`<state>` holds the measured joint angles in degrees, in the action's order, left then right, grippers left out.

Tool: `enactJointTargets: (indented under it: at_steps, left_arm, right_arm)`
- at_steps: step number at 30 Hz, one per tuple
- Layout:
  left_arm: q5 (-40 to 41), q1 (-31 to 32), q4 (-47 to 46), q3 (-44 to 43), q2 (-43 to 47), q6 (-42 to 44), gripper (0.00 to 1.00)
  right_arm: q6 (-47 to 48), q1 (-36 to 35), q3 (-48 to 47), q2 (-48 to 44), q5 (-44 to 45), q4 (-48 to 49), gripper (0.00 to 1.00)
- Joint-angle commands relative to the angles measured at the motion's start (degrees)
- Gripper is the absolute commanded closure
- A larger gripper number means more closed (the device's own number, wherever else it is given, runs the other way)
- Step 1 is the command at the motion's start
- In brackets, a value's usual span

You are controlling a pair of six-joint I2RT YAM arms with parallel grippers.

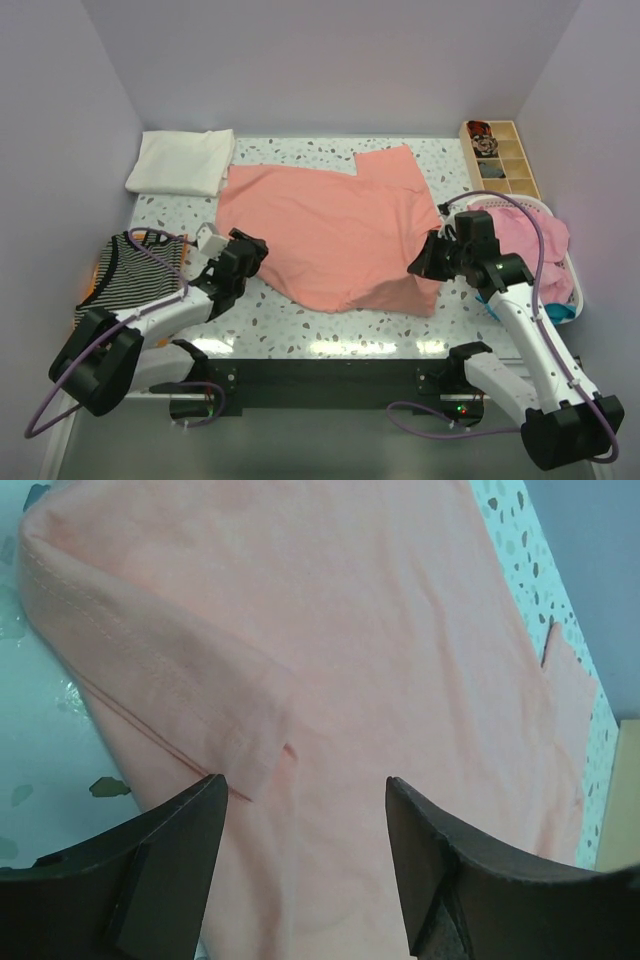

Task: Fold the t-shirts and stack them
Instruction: Grap the side of the flattened tshirt closest away from the robot with both arms

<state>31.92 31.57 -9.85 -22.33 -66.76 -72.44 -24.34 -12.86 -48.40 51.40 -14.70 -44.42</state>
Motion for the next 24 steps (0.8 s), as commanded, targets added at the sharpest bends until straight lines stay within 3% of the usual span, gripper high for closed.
enactJointTargets:
  at_steps: [1,19,22,24]
  left_arm:
    - [0.3,0.0,-2.9,-1.2,-2.7,-1.6,0.31]
    - [-0.5,0.0,-6.7,-0.1,-8.9,-3.8,0.33]
    - [-0.5,0.0,-7.0,0.4,-9.4,-4.3,0.36]
    - [-0.3,0.0,-7.7,0.8,-9.7,-4.4,0.46]
  right_arm:
    - [1.2,-0.1,0.0,-0.1,-0.9,1.9,1.0]
    - [2.3,-0.2,-0.5,0.9,-0.1,1.4,1.0]
    - [2.4,-0.1,-0.5,1.0,-0.1,1.3,1.0]
    - [2.4,-0.1,-0.6,1.1,0.0,1.4,1.0]
